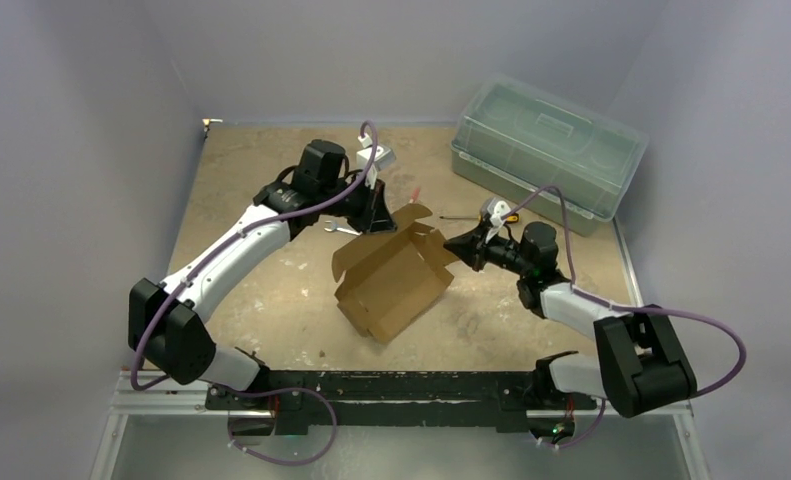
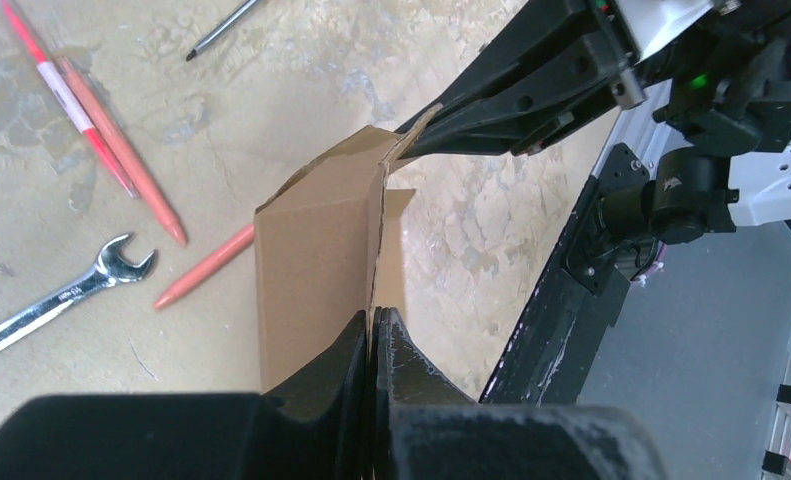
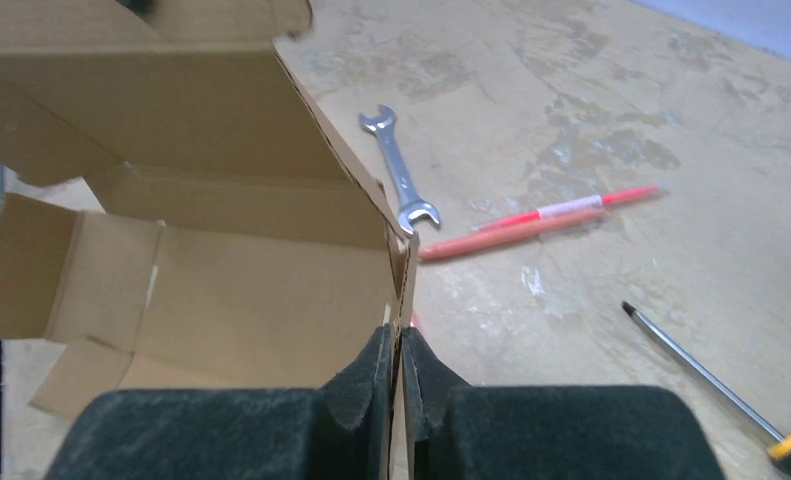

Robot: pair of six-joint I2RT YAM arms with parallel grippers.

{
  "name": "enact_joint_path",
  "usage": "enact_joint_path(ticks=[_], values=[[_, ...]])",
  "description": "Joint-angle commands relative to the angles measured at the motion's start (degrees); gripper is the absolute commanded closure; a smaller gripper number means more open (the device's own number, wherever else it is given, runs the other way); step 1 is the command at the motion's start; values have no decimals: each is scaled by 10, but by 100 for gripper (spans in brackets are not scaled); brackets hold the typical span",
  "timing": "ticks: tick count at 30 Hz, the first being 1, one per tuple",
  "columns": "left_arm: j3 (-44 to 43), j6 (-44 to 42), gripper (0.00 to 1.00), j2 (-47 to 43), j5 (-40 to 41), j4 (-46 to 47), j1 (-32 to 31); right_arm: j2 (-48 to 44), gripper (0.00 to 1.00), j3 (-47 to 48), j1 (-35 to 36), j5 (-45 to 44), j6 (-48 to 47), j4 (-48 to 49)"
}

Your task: Fold the paper box

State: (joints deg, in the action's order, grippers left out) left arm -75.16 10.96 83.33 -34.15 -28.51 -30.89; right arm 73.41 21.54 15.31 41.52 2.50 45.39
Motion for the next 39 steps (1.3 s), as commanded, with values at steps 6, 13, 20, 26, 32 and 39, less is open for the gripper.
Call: enact_joint_path(ticks=[6, 13, 20, 26, 32, 39], values=[[26, 24, 100, -43, 3, 47, 0, -30, 81, 105, 1, 11, -91, -203], [11, 11, 100, -41, 11, 37, 0, -5, 66, 179, 2, -18, -167, -358], [-11, 3, 100, -37, 19, 15, 0, 0, 34, 313, 1, 17, -270, -598], [-29, 7, 100, -33, 17, 12, 0, 2, 17, 338, 2, -8, -274, -662], [-36, 16, 100, -33, 7, 11, 0, 53, 26, 328, 2, -38, -259, -642], [-41, 20, 100, -34, -3, 9, 0, 65, 47, 325, 2, -75, -242, -593]])
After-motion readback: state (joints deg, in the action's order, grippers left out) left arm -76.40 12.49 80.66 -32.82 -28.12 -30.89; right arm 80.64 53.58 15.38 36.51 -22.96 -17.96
